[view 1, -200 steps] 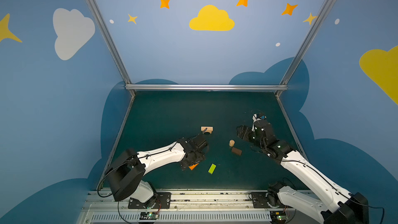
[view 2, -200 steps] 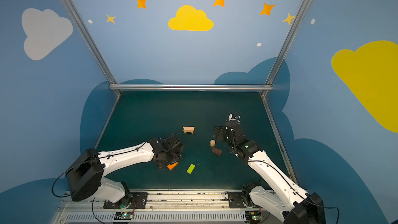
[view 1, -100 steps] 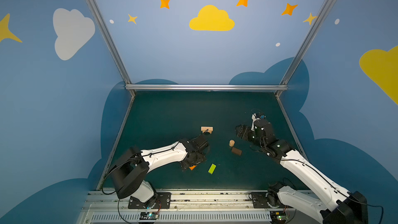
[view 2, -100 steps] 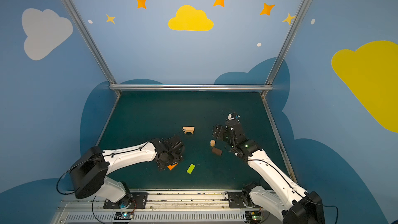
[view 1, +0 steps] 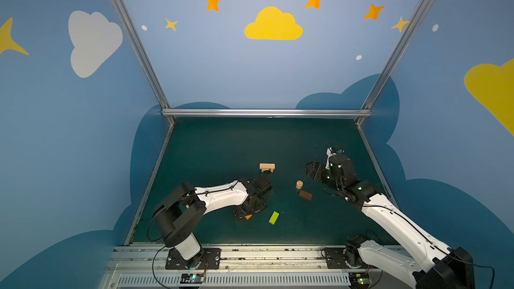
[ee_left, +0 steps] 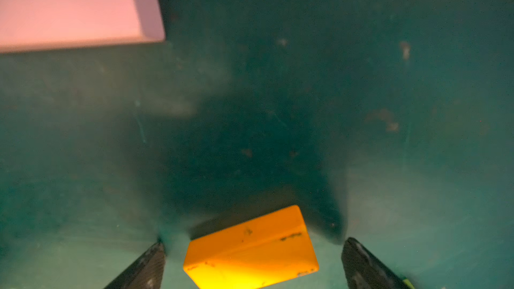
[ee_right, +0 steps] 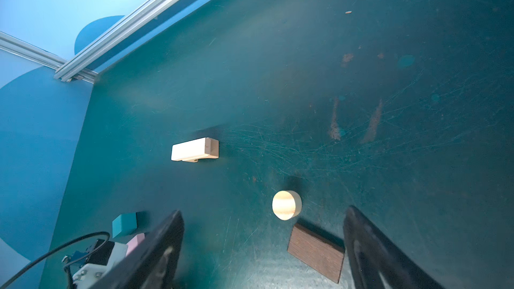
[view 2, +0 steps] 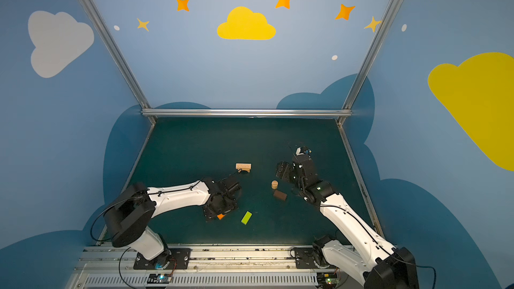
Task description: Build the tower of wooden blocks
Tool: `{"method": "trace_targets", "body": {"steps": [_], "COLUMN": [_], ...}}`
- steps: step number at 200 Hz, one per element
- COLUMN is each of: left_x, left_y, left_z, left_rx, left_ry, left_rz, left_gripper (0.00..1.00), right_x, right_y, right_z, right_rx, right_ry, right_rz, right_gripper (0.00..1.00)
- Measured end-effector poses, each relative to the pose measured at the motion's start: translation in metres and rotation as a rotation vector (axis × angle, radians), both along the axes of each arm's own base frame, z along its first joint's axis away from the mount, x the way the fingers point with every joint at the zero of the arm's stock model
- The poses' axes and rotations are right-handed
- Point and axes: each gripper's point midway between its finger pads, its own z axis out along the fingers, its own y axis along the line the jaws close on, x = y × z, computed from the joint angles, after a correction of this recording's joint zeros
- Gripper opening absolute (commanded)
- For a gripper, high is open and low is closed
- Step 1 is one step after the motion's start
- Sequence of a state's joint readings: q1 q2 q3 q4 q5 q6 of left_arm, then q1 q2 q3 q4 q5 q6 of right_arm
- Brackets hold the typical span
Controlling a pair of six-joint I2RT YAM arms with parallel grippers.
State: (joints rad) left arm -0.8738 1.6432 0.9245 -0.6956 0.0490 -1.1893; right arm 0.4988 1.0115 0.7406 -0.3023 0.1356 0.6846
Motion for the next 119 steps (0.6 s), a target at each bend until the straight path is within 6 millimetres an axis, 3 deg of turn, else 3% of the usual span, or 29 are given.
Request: {"method": "trace_targets", "body": {"steps": [119], "left_x": [0.0055], "left_y": [0.0008], "left_z": [-0.002], "left_rx": [0.016], "left_ry": [0.044], "left_rz": [-0.023], "left_gripper": [0.88], "right_x": [0.0018], "right_y": [-0.007], "right_z": [-0.0017], "right_rx": [0.015], "right_ry": [0.005], "right_rz": [-0.016], "right_gripper": [0.88]}}
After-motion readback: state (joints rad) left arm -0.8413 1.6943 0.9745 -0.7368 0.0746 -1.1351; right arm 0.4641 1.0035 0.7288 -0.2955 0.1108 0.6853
